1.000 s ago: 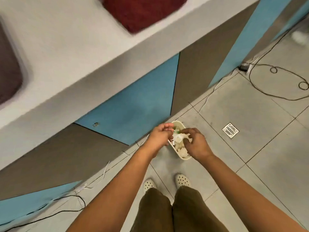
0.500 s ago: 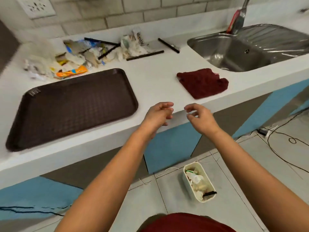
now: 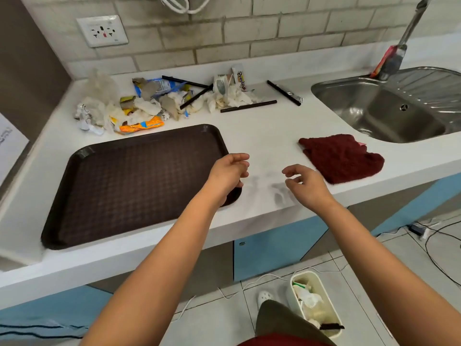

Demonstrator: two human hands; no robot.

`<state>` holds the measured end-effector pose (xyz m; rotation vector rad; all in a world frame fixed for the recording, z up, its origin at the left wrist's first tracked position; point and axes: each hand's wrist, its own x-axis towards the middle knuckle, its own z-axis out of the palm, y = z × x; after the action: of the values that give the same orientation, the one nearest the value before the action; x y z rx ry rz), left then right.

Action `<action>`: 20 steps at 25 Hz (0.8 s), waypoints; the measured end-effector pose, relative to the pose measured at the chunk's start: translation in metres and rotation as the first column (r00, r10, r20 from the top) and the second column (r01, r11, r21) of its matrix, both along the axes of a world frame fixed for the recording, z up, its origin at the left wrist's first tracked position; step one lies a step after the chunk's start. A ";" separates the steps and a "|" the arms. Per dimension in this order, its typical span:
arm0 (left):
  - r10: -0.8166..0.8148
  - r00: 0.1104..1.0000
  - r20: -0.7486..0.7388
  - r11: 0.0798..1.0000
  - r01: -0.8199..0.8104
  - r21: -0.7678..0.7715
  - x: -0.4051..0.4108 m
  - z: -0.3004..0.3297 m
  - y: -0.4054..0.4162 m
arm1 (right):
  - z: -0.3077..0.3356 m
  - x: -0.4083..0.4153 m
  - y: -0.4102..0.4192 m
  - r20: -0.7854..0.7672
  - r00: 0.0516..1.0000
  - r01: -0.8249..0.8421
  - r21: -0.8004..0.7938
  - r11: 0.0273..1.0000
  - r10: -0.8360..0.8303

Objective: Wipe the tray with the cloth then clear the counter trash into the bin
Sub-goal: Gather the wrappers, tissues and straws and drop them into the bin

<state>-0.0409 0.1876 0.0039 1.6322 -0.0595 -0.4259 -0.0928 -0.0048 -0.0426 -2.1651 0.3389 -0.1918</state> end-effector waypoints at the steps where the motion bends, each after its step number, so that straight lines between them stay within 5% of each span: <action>1: 0.003 1.000 0.005 1.000 -0.003 0.004 0.008 0.000 0.001 | 0.002 0.009 -0.002 -0.001 1.000 -0.001 -0.005 1.000 0.001; 12: 0.119 0.991 0.059 0.991 -0.122 0.052 0.153 -0.003 -0.030 | 0.015 0.168 -0.059 0.018 1.000 0.023 -0.118 0.993 -0.021; 15: 0.084 0.967 0.242 0.943 -0.156 0.295 0.199 -0.010 -0.046 | 0.018 0.217 -0.084 0.028 0.998 0.053 -0.126 0.991 -0.050; 17: -0.098 0.926 0.364 0.823 -0.131 0.553 0.225 -0.017 -0.056 | 0.021 0.247 -0.100 0.019 0.997 0.070 -0.103 0.992 -0.068; 20: -0.344 0.875 0.342 0.662 -0.032 0.748 0.252 -0.029 -0.067 | 0.024 0.282 -0.120 0.012 0.997 0.075 -0.150 0.986 -0.074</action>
<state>0.2110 0.1207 -0.0252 2.5434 -0.4498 -0.1783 0.1895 -0.1246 -0.0187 -2.3019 0.4136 -0.2746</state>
